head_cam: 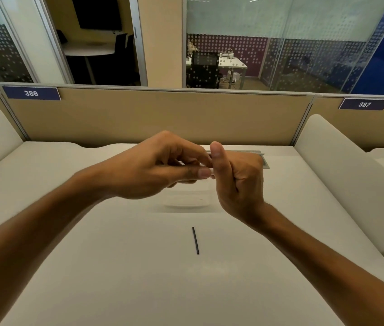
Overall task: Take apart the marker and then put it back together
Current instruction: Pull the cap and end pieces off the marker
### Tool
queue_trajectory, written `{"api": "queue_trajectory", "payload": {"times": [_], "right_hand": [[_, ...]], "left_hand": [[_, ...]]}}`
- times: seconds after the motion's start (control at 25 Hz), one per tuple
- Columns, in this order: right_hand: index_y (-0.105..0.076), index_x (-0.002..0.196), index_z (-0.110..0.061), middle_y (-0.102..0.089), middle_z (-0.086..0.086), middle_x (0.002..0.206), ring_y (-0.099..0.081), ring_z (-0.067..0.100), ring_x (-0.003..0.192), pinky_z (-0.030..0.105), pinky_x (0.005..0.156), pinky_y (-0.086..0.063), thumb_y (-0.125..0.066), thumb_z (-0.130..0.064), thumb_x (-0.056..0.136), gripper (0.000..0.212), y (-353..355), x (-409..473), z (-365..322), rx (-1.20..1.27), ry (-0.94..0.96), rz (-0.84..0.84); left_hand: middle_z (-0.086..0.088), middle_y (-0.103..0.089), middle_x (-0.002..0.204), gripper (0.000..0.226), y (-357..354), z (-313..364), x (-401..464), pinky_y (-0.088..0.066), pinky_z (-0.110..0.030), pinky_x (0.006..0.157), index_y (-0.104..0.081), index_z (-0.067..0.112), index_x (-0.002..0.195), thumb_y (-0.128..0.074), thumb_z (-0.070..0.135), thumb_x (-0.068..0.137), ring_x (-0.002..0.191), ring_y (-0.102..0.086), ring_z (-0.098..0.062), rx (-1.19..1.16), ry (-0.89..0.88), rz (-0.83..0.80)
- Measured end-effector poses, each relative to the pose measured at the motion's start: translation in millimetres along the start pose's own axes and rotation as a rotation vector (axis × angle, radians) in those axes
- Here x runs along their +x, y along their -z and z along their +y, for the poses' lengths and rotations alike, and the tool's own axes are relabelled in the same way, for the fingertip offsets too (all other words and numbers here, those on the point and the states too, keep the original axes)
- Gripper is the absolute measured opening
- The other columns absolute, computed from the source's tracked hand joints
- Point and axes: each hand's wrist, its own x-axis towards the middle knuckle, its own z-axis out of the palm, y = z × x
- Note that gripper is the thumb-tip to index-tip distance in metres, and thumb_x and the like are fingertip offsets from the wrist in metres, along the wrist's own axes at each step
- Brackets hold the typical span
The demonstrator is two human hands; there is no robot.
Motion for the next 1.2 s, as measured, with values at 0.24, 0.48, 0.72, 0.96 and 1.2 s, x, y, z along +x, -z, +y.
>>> {"api": "queue_trajectory", "payload": {"times": [0.24,0.48,0.72,0.96,1.2], "right_hand": [[-0.049,0.052,-0.006,-0.046,0.006,0.046,-0.033,0.012,0.044,0.021,0.049,-0.024,-0.035,-0.026,0.102,0.056,3.2,-3.4,3.9,-0.044,0.026,-0.109],[-0.057,0.062,-0.008,-0.06,0.008,0.058,-0.057,0.022,0.056,0.023,0.052,-0.04,-0.043,-0.031,0.099,0.046,13.6,-4.9,5.5,0.162,-0.502,-0.273],[-0.065,0.085,-0.014,-0.069,-0.002,0.077,-0.067,0.012,0.075,0.013,0.057,-0.045,-0.049,-0.03,0.095,0.024,24.7,-1.9,5.1,0.242,-0.561,-0.385],[-0.066,0.092,-0.018,-0.071,-0.004,0.083,-0.067,0.011,0.081,0.02,0.058,-0.049,-0.052,-0.035,0.092,0.022,29.1,-1.2,4.5,0.177,-0.583,-0.352],[-0.068,0.069,-0.005,-0.068,0.002,0.063,-0.064,0.013,0.055,0.012,0.052,-0.043,-0.048,-0.036,0.094,0.044,27.0,0.8,2.9,0.289,-0.643,-0.389]], "left_hand": [[0.016,-0.054,0.059,0.021,2.8,-5.6,-6.6,-0.037,-0.01,0.049,-0.073,0.025,0.105,-0.055,0.022,0.093,0.05,-0.044,-0.003,0.014,0.023,-0.032],[0.014,-0.071,0.089,0.027,0.6,-15.1,-9.8,-0.052,-0.022,0.064,-0.071,0.018,0.11,-0.056,0.03,0.091,0.078,-0.066,-0.008,0.423,-0.016,0.247],[0.013,-0.068,0.082,0.025,-0.2,-15.5,-9.5,-0.049,-0.016,0.062,-0.071,0.017,0.105,-0.057,0.032,0.091,0.073,-0.064,-0.006,0.497,-0.02,0.274],[0.008,-0.069,0.081,0.025,-1.1,-14.9,-9.1,-0.049,-0.02,0.056,-0.071,0.014,0.102,-0.057,0.032,0.091,0.065,-0.062,-0.009,0.598,-0.045,0.287],[0.01,-0.065,0.081,0.026,-4.5,-14.4,-8.8,-0.042,-0.012,0.059,-0.072,0.013,0.103,-0.058,0.031,0.091,0.064,-0.06,-0.005,0.616,-0.039,0.278]]}}
